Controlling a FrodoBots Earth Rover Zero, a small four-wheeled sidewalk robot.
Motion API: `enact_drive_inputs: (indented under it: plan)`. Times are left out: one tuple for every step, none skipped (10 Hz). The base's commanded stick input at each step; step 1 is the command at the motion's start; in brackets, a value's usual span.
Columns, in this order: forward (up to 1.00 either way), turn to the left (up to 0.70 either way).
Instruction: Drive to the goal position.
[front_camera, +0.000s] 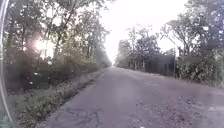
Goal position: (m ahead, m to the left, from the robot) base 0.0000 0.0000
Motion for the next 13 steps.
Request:
enact_drive_inputs:
  plan:
    - [0.1, 0.01]
    - [0.1, 0.01]
    - [0.1, 0.01]
    - [0.1, 0.01]
    - [0.1, 0.01]
    - [0.1, 0.01]
    - [0.1, 0.01]
    - [0.1, 0.01]
    - [0.1, 0.01]
    - [0.1, 0.01]
    - [0.1, 0.01]
    - [0.1, 0.01]
    - [0.1, 0.01]
